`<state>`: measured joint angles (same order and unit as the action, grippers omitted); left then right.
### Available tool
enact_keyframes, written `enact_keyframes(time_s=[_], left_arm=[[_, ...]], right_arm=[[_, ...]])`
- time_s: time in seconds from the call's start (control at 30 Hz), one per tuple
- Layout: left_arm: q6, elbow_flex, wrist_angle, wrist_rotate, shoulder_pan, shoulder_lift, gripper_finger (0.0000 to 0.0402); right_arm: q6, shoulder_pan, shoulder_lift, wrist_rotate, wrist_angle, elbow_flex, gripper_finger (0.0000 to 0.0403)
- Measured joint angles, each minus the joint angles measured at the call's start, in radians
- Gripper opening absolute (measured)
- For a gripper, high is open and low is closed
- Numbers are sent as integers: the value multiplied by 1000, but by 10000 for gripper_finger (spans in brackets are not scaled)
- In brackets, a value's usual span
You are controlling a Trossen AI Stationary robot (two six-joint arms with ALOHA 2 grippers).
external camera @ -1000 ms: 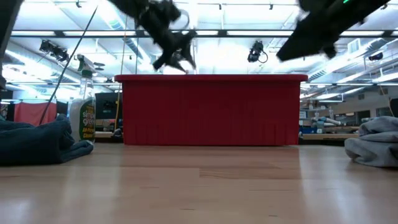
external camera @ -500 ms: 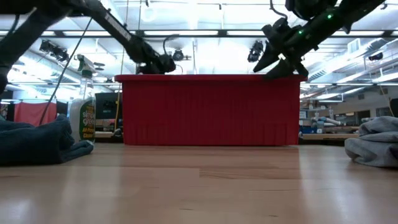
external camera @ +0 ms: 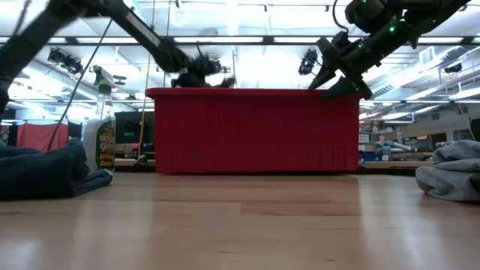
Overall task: Fold laundry
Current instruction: Remove the white dress from the red laundry bin
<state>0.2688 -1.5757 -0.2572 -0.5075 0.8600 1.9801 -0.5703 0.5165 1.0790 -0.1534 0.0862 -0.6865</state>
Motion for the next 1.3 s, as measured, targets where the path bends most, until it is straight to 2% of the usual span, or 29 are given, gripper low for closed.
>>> enact_keyframes(time_s=[0.2, 0.33, 0.47, 0.57, 0.63, 0.67, 0.73, 0.8, 0.9, 1.0, 1.1, 1.23, 1.3], left_arm=[[-51, 0, 205, -33, -24, -249, 38], [-40, -3, 351, -44, -91, -413, 38], [-52, -3, 350, -43, -208, -513, 38], [-136, -2, 283, -25, -337, -553, 38], [-200, -3, 194, 68, -444, -559, 38], [-195, -2, 153, 167, -497, -557, 38], [-115, 14, 131, 392, -600, -528, 38], [-2, 50, 127, 565, -674, -499, 38], [208, 142, 133, 727, -765, -475, 38], [393, 286, 159, 845, -862, -473, 38], [540, 467, 306, 911, -946, -468, 38], [613, 666, 609, 935, -1006, -446, 41], [581, 732, 702, 938, -1012, -427, 63]], right_arm=[[-3, -1, -12, 154, 0, 0, 183], [-4, -10, -21, 251, 1, 0, 174], [-7, -34, -23, 313, 1, 0, 169], [-24, -63, -23, 363, 3, 0, 167], [-50, -86, -29, 387, 24, 0, 166], [-69, -100, -37, 384, 49, 0, 166], [-108, -132, -61, 323, 108, 0, 166], [-123, -161, -95, 226, 194, 0, 166], [-127, -197, -148, 91, 273, 0, 166], [-81, -208, -195, 39, 310, 0, 166], [-81, -208, -244, 42, 361, 0, 166], [-81, -232, -299, 65, 416, 0, 166], [-91, -254, -319, 69, 443, 0, 166]])
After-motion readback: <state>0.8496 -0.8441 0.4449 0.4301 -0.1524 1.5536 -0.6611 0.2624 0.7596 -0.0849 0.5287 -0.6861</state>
